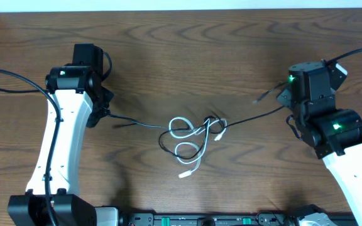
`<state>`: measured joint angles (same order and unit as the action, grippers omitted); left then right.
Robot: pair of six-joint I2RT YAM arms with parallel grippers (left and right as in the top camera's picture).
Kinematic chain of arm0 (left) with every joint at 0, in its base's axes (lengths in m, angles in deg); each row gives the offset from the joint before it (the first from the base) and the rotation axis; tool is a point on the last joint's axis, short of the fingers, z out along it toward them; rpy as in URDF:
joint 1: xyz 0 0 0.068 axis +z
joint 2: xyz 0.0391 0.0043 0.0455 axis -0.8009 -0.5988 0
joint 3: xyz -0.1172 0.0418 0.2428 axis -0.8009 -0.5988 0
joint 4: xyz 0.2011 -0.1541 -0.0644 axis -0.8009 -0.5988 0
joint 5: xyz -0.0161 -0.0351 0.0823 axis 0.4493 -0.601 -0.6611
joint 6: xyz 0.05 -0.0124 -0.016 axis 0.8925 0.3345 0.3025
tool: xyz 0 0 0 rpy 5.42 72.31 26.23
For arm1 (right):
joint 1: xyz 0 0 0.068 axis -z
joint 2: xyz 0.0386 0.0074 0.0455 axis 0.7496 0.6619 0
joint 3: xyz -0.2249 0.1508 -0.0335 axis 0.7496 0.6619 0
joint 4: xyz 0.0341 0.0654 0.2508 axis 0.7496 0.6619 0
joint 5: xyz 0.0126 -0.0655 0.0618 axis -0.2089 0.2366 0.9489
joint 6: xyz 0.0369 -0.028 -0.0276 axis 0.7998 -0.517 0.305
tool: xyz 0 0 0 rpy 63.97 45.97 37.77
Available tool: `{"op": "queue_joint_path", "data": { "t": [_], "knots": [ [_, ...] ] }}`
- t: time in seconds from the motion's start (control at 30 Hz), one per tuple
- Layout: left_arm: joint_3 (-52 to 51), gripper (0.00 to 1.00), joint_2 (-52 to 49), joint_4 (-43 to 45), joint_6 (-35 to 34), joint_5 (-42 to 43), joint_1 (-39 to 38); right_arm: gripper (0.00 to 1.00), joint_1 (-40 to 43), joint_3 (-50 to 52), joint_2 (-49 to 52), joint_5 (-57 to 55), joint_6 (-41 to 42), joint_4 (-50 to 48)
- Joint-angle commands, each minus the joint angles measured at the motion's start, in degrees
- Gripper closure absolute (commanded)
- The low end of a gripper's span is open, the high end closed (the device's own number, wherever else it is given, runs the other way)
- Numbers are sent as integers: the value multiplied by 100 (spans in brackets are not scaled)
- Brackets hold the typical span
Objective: Untangle cables
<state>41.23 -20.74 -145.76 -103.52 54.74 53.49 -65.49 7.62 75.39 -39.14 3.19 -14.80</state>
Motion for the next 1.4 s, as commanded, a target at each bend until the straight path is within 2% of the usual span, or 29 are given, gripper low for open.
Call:
{"op": "queue_joint_path", "data": {
  "t": [0.0,0.07,0.17,0.2,0.33,0.4,0.47,0.57,0.67,0.77,0.83,0.93,0.97,1.13,1.27,1.37],
  "knots": [
    [50,93,81,7,-74,-24,31,92,48,-35,87,120,68,2],
    [50,92,79,96,-46,245,31,90,48,-35,216,490,61,-44],
    [50,93,81,426,396,820,31,81,48,-35,557,1117,-46,-81],
    [50,92,79,638,804,1283,31,66,44,-35,774,1670,-354,-232],
    [50,92,81,968,1587,2282,28,43,17,-35,1222,3126,-1137,-704],
    [50,93,81,1113,2028,2922,28,29,-44,-35,1462,3882,-1488,-979],
    [50,93,83,1266,2315,3685,28,19,-144,-35,1762,4553,-1812,-1300],
    [52,93,94,1576,2260,4181,28,14,-345,-35,2271,5038,-1773,-1620],
    [52,93,98,1681,2245,3956,31,14,-632,-35,2787,5396,-1746,-1746],
    [50,93,92,1587,2245,3685,31,17,-962,-35,3178,5589,-1956,-1926],
    [50,93,92,1497,2243,3477,31,31,-1200,-35,3447,5560,-1864,-2031],
    [50,93,87,1309,2243,3178,28,37,-1414,-35,3764,5418,-1626,-2203],
    [50,93,87,1270,2243,3126,31,44,-1436,-35,3825,5421,-1628,-2256],
    [50,93,81,1202,2245,2988,31,96,-1447,-37,3882,5235,-1606,-2225],
    [50,93,81,1137,2236,2739,31,99,-1397,-92,3794,5436,-1587,-2192],
    [48,93,81,831,1589,1569,31,99,-1200,-352,3521,5480,-1593,-1827]
  ]
}}
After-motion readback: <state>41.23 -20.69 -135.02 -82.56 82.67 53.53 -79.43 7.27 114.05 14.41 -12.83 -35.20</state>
